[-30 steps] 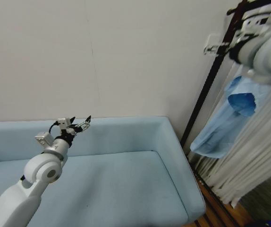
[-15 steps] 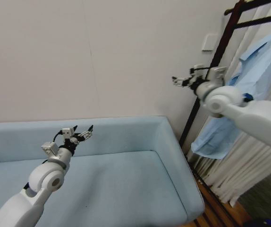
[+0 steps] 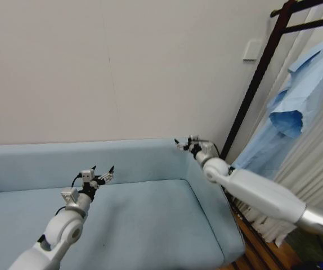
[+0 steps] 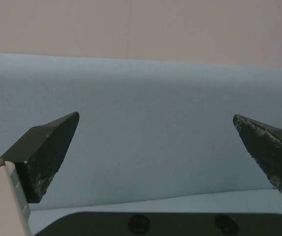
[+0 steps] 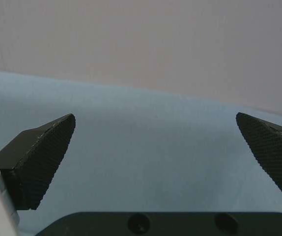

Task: Pick up the clothes from the sofa and hang them on the clothes hanger.

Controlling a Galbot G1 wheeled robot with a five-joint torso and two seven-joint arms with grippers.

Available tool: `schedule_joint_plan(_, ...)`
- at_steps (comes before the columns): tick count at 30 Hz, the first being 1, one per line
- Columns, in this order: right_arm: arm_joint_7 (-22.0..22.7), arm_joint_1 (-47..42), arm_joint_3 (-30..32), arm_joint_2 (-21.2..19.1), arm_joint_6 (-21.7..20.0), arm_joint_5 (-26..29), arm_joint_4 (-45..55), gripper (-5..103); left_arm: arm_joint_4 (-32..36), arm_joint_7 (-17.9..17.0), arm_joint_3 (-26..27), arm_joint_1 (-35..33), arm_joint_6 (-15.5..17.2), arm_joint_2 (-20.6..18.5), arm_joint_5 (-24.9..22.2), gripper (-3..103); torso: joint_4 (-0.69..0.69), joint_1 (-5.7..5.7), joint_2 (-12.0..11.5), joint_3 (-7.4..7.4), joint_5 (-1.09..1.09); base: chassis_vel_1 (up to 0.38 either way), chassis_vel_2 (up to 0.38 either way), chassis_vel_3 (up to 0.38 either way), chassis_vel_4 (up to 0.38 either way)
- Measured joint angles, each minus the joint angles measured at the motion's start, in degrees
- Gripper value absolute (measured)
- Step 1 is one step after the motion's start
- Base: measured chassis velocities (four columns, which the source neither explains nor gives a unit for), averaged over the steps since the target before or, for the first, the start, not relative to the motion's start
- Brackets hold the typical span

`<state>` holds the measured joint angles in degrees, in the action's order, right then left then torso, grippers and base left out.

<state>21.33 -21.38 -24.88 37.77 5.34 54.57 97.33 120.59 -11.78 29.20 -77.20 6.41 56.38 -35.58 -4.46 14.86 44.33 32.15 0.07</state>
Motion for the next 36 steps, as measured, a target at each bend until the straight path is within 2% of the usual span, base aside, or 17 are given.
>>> schedule_joint_plan(3, -0.74, -17.29, 14.17, -0.46, 0.25, -7.96, 6.75, 100, 1.43, 0.65, 1.19, -5.95, -2.39, 5.64, 5.73, 100, -0.02, 0.0, 0.0, 0.0, 0.04, 0.0, 0.0, 0.0, 0.0)
schedule_joint_plan(4, -0.74, -17.29, 14.17, -0.46, 0.25, -7.96, 6.75, 100, 1.43, 0.65, 1.19, -5.95, -2.39, 5.64, 5.73, 100, -0.02, 0.0, 0.0, 0.0, 0.04, 0.0, 0.0, 0.0, 0.0)
schedule_joint_plan(6, -0.81, -29.19, 24.91, 1.09, -0.47, -12.79, 11.81, 100, 2.16, 1.28, 1.7, -9.62, -3.84, 9.16, 10.93, 100, -0.02, -0.02, 0.0, -0.01, -0.02, 0.0, 0.0, 0.0, 0.0)
schedule_joint_plan(8, -2.86, -41.15, 35.73, 3.31, -1.38, -18.67, 16.36, 100, 3.79, 3.28, 2.89, -13.19, -5.13, 12.69, 15.85, 100, 0.01, -0.02, 0.0, -0.01, 0.05, 0.0, 0.0, 0.0, 0.0)
schedule_joint_plan(9, -2.86, -41.15, 35.73, 3.31, -1.38, -18.67, 16.36, 100, 3.79, 3.28, 2.89, -13.19, -5.13, 12.69, 15.85, 100, 0.01, -0.02, 0.0, -0.01, 0.05, 0.0, 0.0, 0.0, 0.0)
schedule_joint_plan(13, -9.8, -61.18, 54.13, 10.79, -3.44, -28.03, 25.06, 100, 9.11, 4.92, 4.27, -19.4, -6.54, 17.89, 22.23, 100, -0.03, -0.02, 0.01, 0.0, 0.04, 0.0, 0.0, 0.0, 0.0)
schedule_joint_plan(14, -9.8, -61.18, 54.13, 10.79, -3.44, -28.03, 25.06, 100, 9.11, 4.92, 4.27, -19.4, -6.54, 17.89, 22.23, 100, -0.03, -0.02, 0.01, 0.0, 0.04, 0.0, 0.0, 0.0, 0.0)
schedule_joint_plan(16, -13.04, -67.73, 59.95, 15.85, -7.06, -29.68, 30.99, 100, 12.75, 5.22, 5.01, -21.93, -5.79, 19.29, 24.46, 100, -0.02, -0.02, 0.01, 0.0, 0.01, 0.0, 0.0, 0.0, 0.0)
schedule_joint_plan(18, -17.77, -72.2, 64.07, 21.03, -11.96, -29.97, 36.94, 100, 16.38, 5.91, 5.51, -23.68, -3.39, 19.58, 25.05, 100, -0.01, -0.03, 0.01, -0.01, 0.03, 0.0, 0.0, 0.0, 0.0)
schedule_joint_plan(19, -19.9, -73.43, 65.32, 23.35, -14.4, -29.98, 39.4, 100, 18.11, 6.11, 5.61, -24.33, -2.09, 19.48, 24.99, 100, -0.02, -0.02, 0.02, 0.0, -0.01, 0.0, 0.0, 0.0, 0.0)
schedule_joint_plan(20, -19.9, -73.43, 65.32, 23.35, -14.4, -29.98, 39.4, 100, 18.11, 6.11, 5.61, -24.33, -2.09, 19.48, 24.99, 100, -0.02, -0.02, 0.02, 0.0, -0.01, 0.0, 0.0, 0.0, 0.0)
schedule_joint_plan(22, -22.23, -74.56, 65.38, 27.1, -17.73, -30.0, 43.13, 100, 21.29, 7.33, 5.9, -25.3, 0.21, 18.84, 24.59, 100, -0.02, -0.02, 0.02, 0.0, 0.0, 0.0, 0.0, 0.0, 0.0)
schedule_joint_plan(25, -20.95, -73.86, 62.27, 29.51, -19.6, -29.87, 45.44, 100, 22.87, 7.84, 6.09, -26.03, 0.75, 18.67, 24.69, 100, -0.01, -0.01, 0.02, 0.01, 0.0, 0.0, 0.0, 0.0, 0.0)
schedule_joint_plan(30, -19.56, -71.84, 58.69, 31.79, -18.35, -33.84, 44.26, 100, 22.96, 8.26, 6.04, -27.24, -3.92, 22.55, 29.99, 100, 0.02, 0.01, 0.01, 0.02, 0.01, 0.0, 0.0, 0.0, 0.0)
schedule_joint_plan(31, -19.56, -71.84, 58.69, 31.79, -18.35, -33.84, 44.26, 100, 22.96, 8.26, 6.04, -27.24, -3.92, 22.55, 29.99, 100, 0.02, 0.01, 0.01, 0.02, 0.01, 0.0, 0.0, 0.0, 0.0)
schedule_joint_plan(34, -19.66, -71.44, 59.3, 31.77, -16.39, -35.83, 43.11, 100, 21.28, 8.93, 6.54, -26.99, -7.62, 24.55, 34.76, 100, -0.01, 0.01, 0.01, 0.02, 0.01, 0.0, 0.0, 0.0, 0.0)
schedule_joint_plan(36, -19.72, -71.33, 60.13, 31.81, -15.42, -37.19, 42.5, 100, 20.92, 9.07, 7.16, -26.78, -8.98, 26.08, 35.77, 100, 0.0, 0.01, 0.01, 0.02, 0.01, 0.0, 0.0, 0.0, 0.0)
